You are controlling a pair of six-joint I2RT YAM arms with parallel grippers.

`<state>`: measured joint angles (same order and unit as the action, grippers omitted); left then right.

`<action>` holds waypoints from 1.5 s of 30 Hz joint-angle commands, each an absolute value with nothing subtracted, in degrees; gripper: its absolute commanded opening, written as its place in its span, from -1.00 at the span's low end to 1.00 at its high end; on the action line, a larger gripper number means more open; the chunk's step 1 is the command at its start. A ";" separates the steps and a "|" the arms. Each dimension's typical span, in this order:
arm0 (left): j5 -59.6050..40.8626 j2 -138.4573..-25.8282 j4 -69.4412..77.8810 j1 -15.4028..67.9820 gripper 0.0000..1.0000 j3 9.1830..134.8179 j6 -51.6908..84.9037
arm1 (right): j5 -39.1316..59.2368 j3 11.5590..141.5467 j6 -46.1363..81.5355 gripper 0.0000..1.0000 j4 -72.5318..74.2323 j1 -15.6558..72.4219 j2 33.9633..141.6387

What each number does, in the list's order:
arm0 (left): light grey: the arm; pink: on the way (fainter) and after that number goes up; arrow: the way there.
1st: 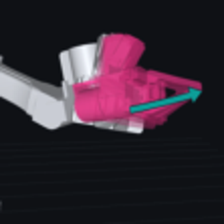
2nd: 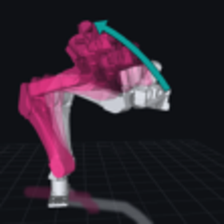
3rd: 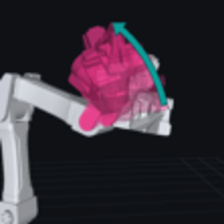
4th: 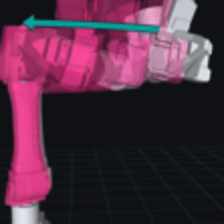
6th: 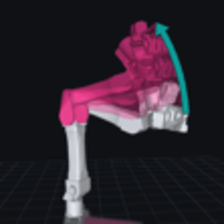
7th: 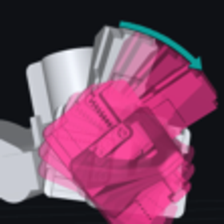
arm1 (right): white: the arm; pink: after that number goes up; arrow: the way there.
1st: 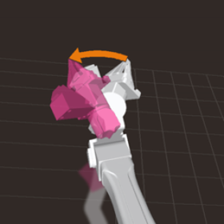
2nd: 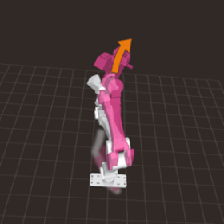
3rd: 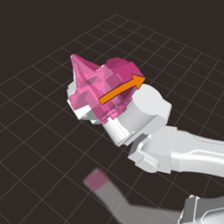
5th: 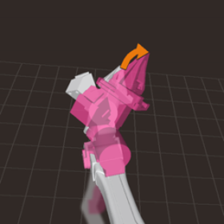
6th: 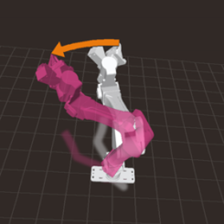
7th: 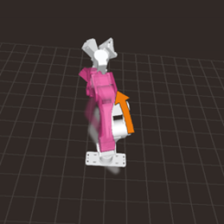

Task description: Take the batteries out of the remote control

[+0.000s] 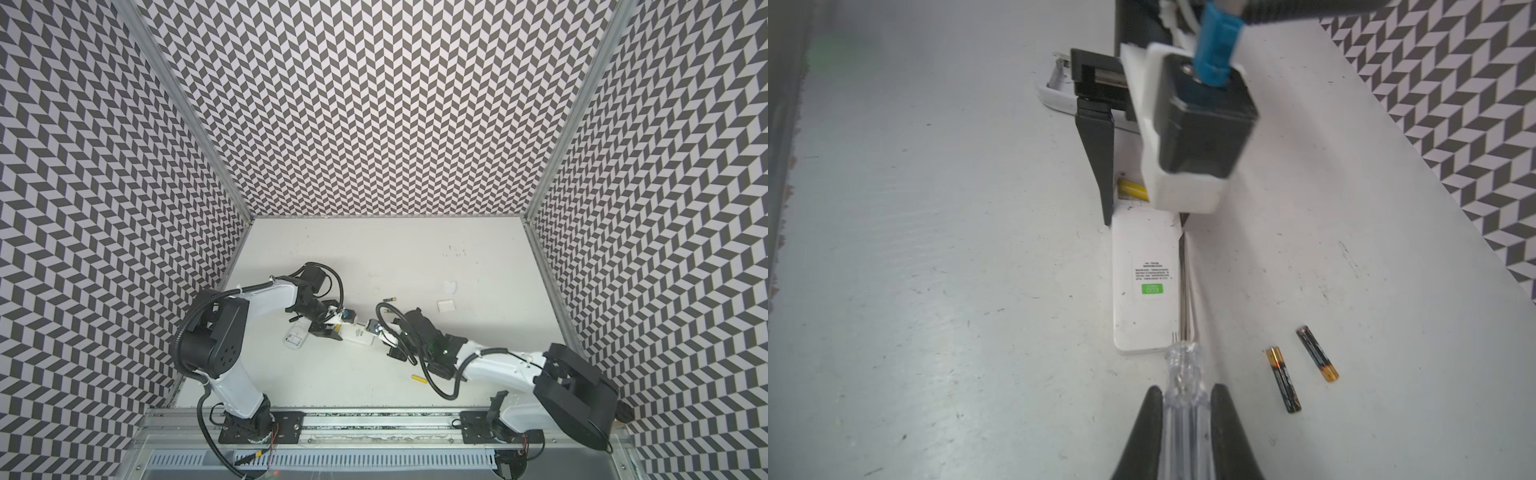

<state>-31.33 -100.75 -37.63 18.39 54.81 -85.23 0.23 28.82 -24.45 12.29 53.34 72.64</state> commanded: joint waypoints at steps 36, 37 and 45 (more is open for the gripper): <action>-68.46 -108.95 71.56 15.55 -0.73 38.78 84.62 | 10.39 32.04 -14.15 -1.00 7.19 36.58 67.45; -67.50 -108.09 68.91 15.70 -0.89 38.31 84.17 | 10.82 32.37 -14.15 -1.00 7.73 36.56 68.54; -49.15 -109.73 102.79 17.95 -1.00 33.66 115.11 | 11.55 37.23 -11.75 -1.00 10.32 36.66 74.32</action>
